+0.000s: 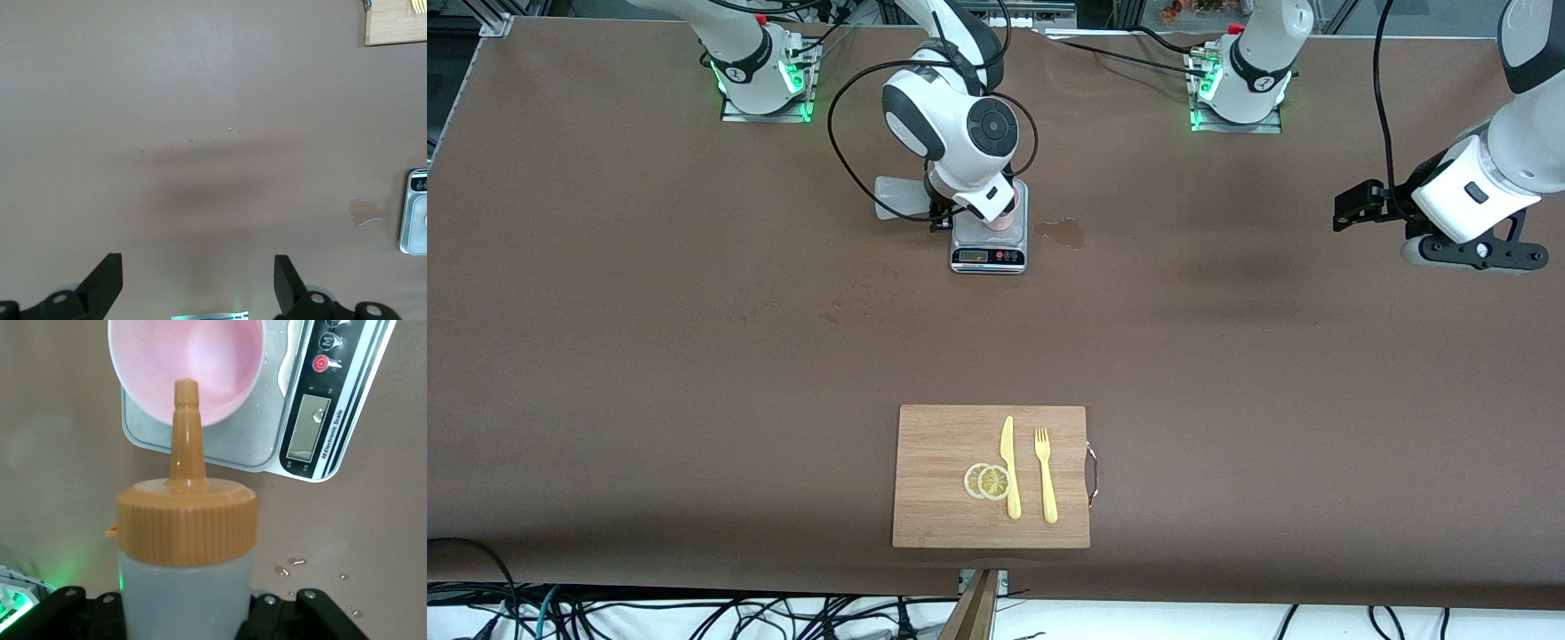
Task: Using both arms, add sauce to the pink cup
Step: 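Tilt the bottle nozzle into the pink cup with the right gripper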
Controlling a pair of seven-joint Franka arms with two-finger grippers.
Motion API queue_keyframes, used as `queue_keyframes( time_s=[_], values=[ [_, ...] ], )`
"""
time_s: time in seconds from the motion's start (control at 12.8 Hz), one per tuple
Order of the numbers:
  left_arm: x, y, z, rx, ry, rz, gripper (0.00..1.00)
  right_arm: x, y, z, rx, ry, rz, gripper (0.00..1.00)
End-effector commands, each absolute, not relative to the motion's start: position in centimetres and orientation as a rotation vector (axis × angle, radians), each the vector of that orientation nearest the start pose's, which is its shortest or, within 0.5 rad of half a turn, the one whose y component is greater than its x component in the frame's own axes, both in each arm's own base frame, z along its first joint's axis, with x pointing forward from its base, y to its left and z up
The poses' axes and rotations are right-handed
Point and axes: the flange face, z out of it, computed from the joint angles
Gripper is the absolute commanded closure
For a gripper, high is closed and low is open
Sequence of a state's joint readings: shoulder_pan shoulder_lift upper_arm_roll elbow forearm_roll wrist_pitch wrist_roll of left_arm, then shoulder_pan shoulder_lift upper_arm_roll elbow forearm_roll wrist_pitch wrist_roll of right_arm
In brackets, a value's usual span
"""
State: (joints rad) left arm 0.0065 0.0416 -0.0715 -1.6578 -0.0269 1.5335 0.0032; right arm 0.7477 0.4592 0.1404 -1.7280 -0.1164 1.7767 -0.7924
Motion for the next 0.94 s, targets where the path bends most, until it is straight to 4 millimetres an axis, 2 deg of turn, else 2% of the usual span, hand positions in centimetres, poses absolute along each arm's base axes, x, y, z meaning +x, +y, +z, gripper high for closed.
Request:
queue_keyframes(
  time_s=[0.0, 0.47, 0.62, 0.86],
  values=[
    [54.7, -3.8, 56.3, -3.161, 0.117, 0.261, 0.0, 41.1, 46.2, 29.7, 2.04, 2.278, -0.643, 1.0],
    [54.7, -4.0, 56.4, -3.161, 0.119, 0.262, 0.0, 41.6, 45.9, 29.9, 2.188, 2.335, -0.662, 1.0],
    [54.7, -4.0, 56.4, -3.161, 0.119, 0.262, 0.0, 43.4, 44.3, 30.1, 2.268, 2.382, -0.656, 1.0],
    [54.7, -3.9, 56.3, -3.16, 0.117, 0.266, 0.0, 46.2, 41.5, 31.4, 2.371, 2.43, -0.601, 1.0]
  ],
)
